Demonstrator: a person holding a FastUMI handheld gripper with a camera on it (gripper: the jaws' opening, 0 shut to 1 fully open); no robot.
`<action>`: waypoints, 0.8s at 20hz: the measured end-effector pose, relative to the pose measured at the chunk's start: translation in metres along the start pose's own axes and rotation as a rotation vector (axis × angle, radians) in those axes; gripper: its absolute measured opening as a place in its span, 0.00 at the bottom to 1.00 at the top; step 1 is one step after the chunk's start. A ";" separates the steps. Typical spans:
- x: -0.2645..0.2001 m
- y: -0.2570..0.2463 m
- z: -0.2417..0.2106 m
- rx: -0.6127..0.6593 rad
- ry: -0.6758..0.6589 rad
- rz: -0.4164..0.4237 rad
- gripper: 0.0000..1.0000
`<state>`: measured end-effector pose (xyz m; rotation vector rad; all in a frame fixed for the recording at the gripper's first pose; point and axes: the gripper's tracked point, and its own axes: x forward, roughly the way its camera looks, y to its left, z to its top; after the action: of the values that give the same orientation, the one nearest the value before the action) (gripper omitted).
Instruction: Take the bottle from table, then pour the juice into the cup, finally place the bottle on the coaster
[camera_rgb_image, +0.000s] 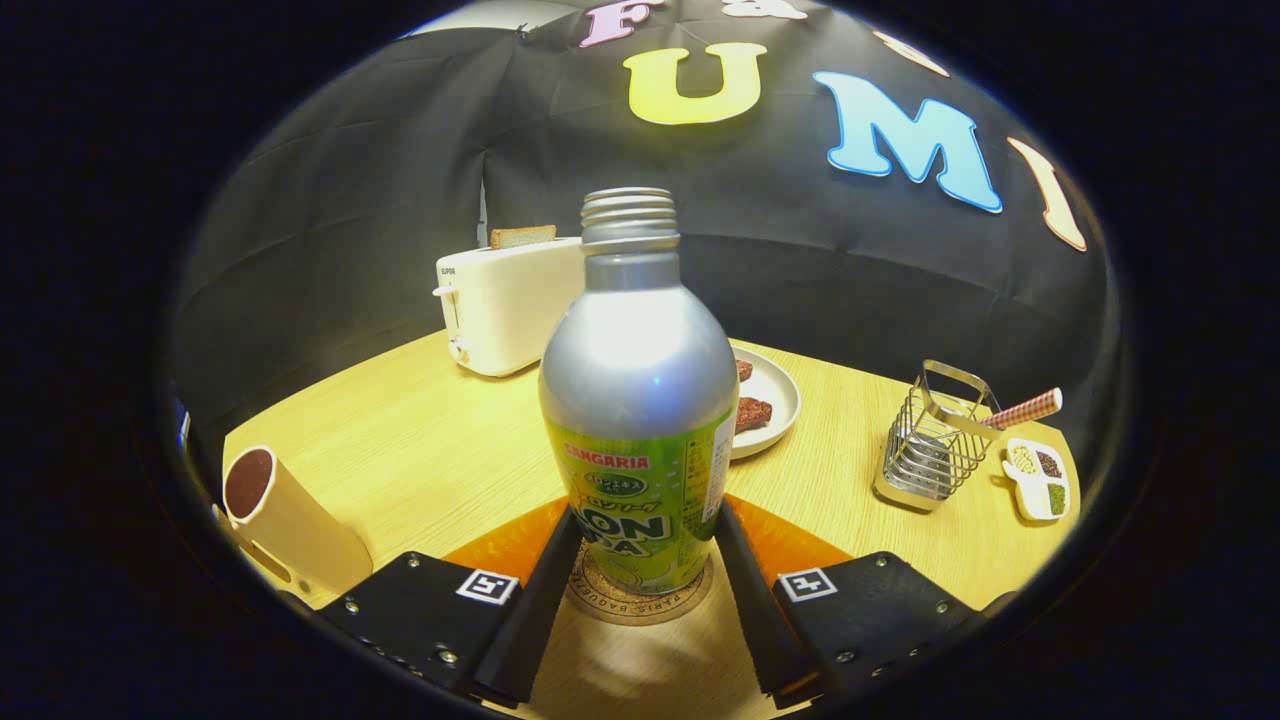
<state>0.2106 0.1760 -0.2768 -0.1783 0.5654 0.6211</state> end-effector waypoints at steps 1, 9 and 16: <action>0.000 0.000 -0.001 0.004 0.001 0.002 0.80; -0.007 -0.001 -0.006 -0.046 0.022 -0.007 0.97; -0.050 -0.008 0.020 -0.038 -0.027 -0.099 0.97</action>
<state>0.1910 0.1517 -0.2328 -0.2315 0.5160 0.5379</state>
